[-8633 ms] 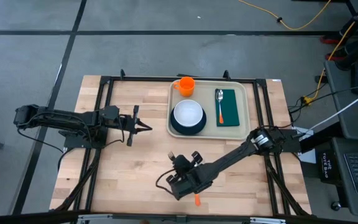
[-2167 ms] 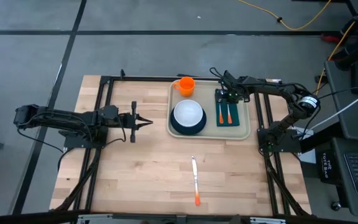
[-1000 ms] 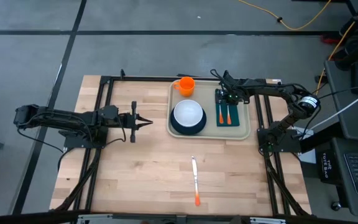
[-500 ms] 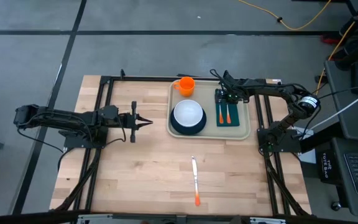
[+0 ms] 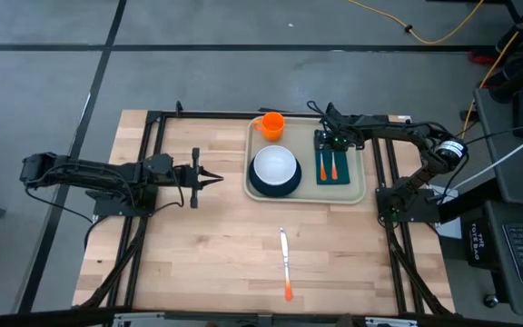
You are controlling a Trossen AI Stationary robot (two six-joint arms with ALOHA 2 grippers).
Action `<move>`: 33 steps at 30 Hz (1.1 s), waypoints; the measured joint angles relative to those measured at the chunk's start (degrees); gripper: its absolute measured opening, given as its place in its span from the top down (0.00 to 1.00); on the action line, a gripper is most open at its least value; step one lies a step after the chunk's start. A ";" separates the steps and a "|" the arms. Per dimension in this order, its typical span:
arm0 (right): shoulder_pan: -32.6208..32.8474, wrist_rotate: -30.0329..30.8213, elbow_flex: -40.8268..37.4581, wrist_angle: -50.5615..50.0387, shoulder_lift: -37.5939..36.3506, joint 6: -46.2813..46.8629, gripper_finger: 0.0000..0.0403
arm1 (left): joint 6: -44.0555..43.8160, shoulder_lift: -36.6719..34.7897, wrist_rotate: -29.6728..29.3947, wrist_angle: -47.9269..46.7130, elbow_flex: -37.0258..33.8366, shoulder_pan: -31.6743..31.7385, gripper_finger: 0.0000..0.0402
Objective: Set up tray
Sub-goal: Put the orange fork to the right of the orange spoon on the serving tray
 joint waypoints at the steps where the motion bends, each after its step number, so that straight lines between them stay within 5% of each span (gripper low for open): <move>1: 0.00 0.04 0.00 0.02 0.00 0.01 0.97 | 0.00 0.00 0.00 0.00 0.01 0.00 0.97; 33: -0.17 -0.01 0.02 2.34 3.43 -0.67 0.93 | 0.00 0.00 -0.02 -0.13 0.01 0.00 0.97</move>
